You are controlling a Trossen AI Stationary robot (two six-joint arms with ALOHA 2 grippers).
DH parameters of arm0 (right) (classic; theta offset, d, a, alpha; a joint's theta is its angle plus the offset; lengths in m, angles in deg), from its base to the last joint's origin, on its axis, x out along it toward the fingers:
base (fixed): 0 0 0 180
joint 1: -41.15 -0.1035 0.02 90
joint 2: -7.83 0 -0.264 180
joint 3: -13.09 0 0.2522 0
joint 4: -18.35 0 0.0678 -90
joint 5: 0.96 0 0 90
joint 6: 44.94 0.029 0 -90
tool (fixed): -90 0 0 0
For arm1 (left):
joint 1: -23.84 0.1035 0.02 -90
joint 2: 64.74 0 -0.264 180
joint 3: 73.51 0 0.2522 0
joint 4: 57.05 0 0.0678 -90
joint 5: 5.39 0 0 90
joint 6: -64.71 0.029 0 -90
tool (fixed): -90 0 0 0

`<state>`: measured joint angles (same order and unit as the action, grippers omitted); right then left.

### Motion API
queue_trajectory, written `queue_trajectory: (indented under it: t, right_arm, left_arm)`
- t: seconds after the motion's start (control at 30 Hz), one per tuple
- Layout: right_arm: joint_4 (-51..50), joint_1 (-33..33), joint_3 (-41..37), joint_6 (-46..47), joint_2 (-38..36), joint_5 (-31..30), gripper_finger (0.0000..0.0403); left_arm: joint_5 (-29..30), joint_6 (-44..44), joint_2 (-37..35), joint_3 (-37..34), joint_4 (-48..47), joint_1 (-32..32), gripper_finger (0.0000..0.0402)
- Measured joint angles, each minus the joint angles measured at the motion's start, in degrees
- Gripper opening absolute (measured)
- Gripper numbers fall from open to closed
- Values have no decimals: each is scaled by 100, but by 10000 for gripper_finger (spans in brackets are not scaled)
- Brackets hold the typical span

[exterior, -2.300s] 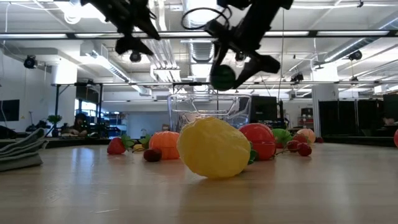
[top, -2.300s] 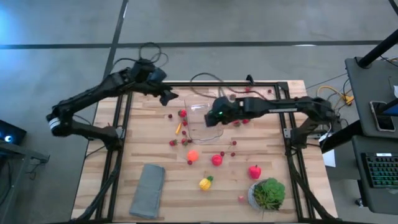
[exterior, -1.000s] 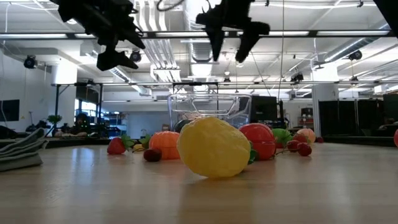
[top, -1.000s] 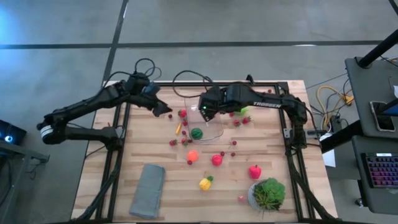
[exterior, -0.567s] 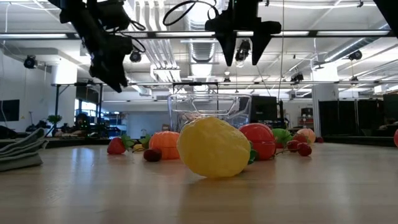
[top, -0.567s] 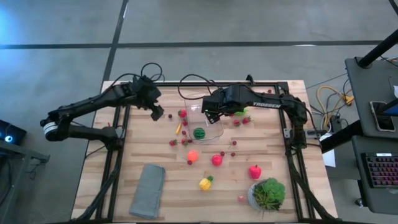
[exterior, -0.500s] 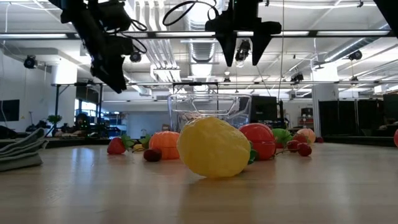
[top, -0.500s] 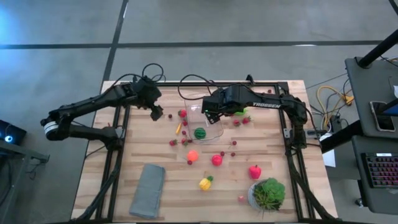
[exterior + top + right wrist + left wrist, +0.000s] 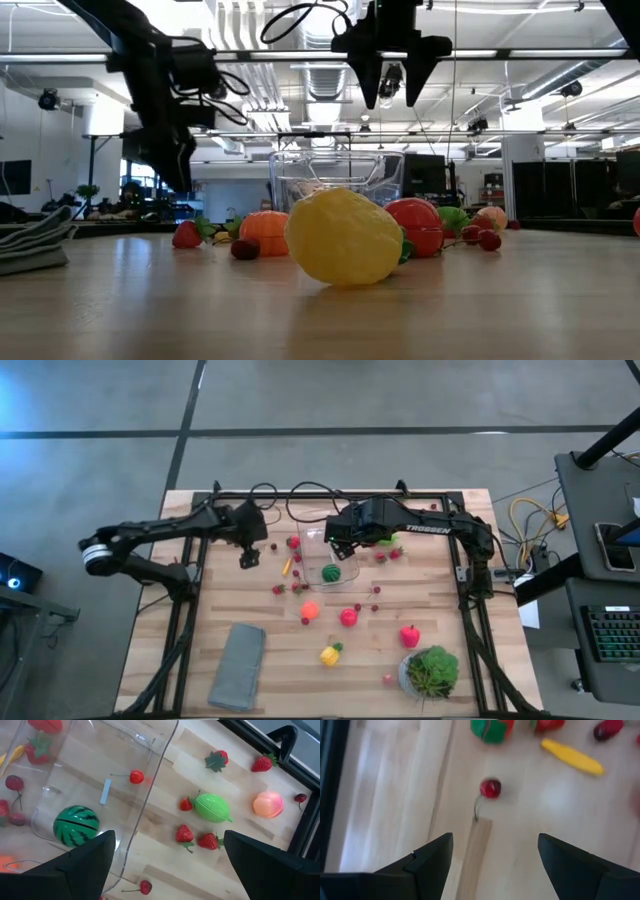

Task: Pick and placing Produce into tupperware
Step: Put the red cherry into the transparent container

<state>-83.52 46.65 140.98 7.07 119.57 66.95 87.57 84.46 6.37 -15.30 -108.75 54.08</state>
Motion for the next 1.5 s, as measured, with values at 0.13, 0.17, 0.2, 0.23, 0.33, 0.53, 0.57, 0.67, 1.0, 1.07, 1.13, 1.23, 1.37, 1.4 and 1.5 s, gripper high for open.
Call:
queue_trajectory:
  t: [0.13, 0.17, 0.2, 0.23, 0.33, 0.53, 0.57, 0.67, 1.0, 1.07, 1.13, 1.23, 1.37, 1.4, 1.5]
  right_arm:
    - [0, 0, -31, -63, 0, -42, 365]
    - [2, 0, -38, -74, 0, -46, 365]
    - [4, 0, -47, -88, 0, -48, 365]
    - [3, 0, -61, -102, 0, -50, 365]
    - [3, -2, -127, -103, 0, -55, 365]
    - [13, -44, -353, -103, 0, -91, 365]
    - [14, -58, -405, -103, 0, -92, 365]
    - [13, -90, -558, -103, 0, -60, 365]
    - [61, -227, -920, -103, 0, 18, 365]
    - [72, -246, -953, -107, 0, 74, 365]
    - [116, -255, -961, -116, 0, 132, 365]
    - [172, -275, -958, -125, 0, 151, 365]
    - [183, -286, -956, -125, 0, 151, 365]
    - [186, -289, -955, -125, 0, 152, 365]
    - [192, -299, -954, -125, 0, 151, 365]
  left_arm:
    - [-339, 143, 195, 4, 518, 0, 277]
    - [-413, 198, 270, 4, 591, 0, 277]
    - [-460, 275, 348, 3, 640, -3, 277]
    - [-525, 353, 433, 4, 707, -4, 277]
    - [-584, 501, 717, 4, 777, -4, 277]
    - [-537, 485, 1256, 4, 922, -2, 276]
    - [-512, 481, 1312, 4, 962, -2, 277]
    - [-409, 479, 1419, 4, 1129, -2, 277]
    - [-392, 524, 1602, 4, 1405, 6, 261]
    - [-383, 598, 1673, 4, 1437, 9, 247]
    - [-357, 613, 1741, 4, 1485, 15, 231]
    - [-313, 617, 1807, 4, 1575, 15, 208]
    - [-177, 621, 1850, 32, 1651, 15, 185]
    - [-102, 623, 1861, 57, 1660, 15, 179]
    - [7, 666, 1874, 84, 1681, 15, 159]
